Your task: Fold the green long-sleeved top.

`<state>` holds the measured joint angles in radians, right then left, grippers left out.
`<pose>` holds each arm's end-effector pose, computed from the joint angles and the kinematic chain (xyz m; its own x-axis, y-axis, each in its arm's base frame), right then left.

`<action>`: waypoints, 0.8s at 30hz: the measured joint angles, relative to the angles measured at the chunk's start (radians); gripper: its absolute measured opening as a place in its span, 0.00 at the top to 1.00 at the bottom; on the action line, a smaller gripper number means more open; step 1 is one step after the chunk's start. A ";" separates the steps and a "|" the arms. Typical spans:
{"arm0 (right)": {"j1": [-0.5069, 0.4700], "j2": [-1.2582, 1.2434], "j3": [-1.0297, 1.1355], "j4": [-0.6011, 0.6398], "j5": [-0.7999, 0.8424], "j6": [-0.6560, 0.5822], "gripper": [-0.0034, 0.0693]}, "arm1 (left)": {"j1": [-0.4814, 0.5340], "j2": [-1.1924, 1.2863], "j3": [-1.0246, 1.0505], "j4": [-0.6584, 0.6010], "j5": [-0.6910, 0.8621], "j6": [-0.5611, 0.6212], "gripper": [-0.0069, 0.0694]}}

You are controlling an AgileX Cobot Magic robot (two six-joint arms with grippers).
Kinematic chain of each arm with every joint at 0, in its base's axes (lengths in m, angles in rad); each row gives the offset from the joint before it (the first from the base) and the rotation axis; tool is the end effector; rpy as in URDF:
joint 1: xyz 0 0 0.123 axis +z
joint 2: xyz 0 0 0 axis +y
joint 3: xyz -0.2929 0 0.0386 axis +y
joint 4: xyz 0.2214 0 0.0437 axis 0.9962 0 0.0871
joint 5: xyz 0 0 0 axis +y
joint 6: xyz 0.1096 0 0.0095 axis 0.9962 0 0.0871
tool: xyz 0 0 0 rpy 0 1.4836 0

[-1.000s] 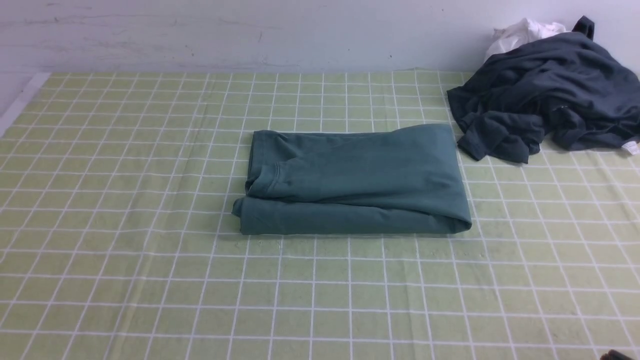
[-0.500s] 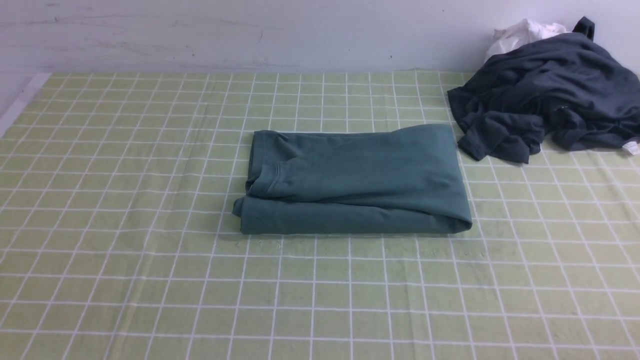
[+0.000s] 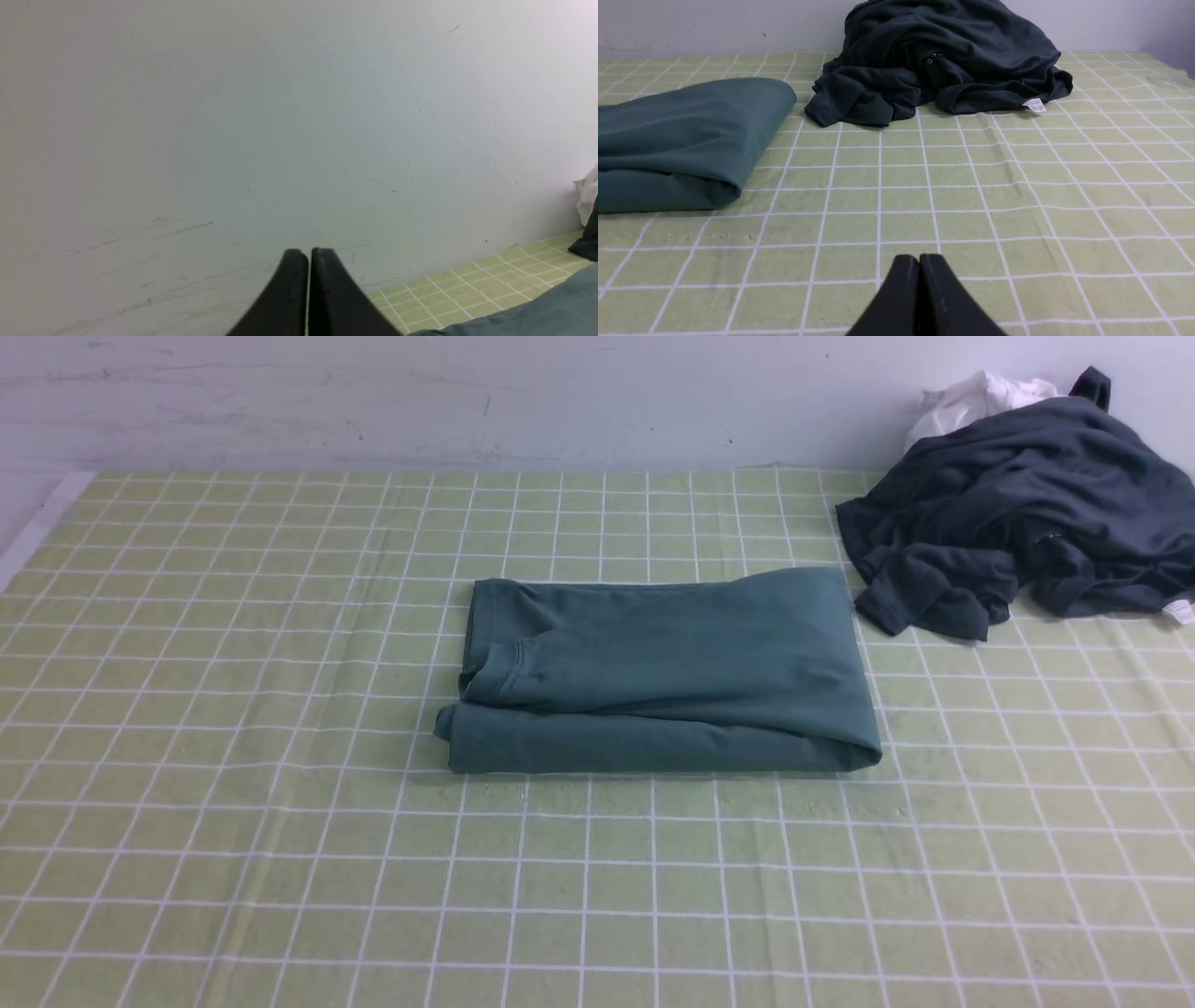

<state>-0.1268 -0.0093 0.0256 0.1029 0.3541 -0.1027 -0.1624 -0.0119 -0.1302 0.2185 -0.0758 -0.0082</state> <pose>0.0346 -0.0005 0.1683 -0.2761 0.0290 -0.9607 0.0907 0.9959 0.0040 0.0240 -0.0057 0.2655 0.3252 0.1576 -0.9324 0.1119 0.9727 0.2035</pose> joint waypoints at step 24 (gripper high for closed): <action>-0.001 0.000 0.000 0.000 0.003 -0.001 0.97 | 0.096 0.000 0.155 -0.105 0.012 -0.021 0.91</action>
<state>-0.1279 -0.0093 0.0256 0.1029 0.3566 -0.1037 -0.0663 -0.0119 0.0251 0.1135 -0.0642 -0.0295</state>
